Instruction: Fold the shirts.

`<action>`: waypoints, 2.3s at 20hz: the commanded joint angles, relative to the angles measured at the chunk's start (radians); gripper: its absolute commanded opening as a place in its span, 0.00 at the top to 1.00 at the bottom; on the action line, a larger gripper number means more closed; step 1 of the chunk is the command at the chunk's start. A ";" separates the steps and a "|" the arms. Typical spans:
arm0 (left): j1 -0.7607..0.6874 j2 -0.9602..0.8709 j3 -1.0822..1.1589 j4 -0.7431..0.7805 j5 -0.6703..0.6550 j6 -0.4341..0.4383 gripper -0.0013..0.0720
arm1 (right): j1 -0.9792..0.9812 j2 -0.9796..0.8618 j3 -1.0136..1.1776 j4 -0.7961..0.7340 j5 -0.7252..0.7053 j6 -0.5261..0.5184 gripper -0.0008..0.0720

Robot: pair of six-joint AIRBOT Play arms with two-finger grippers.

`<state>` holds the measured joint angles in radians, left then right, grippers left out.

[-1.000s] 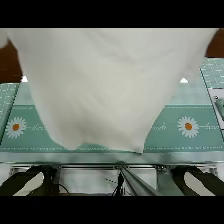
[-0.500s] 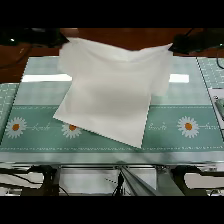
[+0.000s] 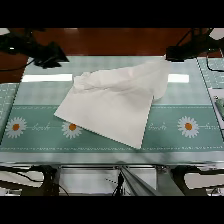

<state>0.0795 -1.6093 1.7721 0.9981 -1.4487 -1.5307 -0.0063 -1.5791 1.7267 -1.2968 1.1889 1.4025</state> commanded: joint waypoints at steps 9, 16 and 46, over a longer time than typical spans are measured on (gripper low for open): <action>-0.146 0.776 -1.239 -0.286 0.195 -0.079 0.26 | 0.001 0.009 0.000 -0.125 0.018 -0.005 0.95; -0.399 0.770 -1.524 -0.560 0.578 -0.053 0.24 | 0.001 0.009 -0.001 -0.116 0.050 -0.005 0.95; -0.428 0.645 -1.029 -0.665 0.569 0.345 0.95 | 0.001 0.080 0.000 -0.104 -0.003 -0.009 0.95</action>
<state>-0.3729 -1.1713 0.6434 0.3599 -0.8471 -1.2369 -0.0063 -1.5391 1.7260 -1.3983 1.2236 1.3956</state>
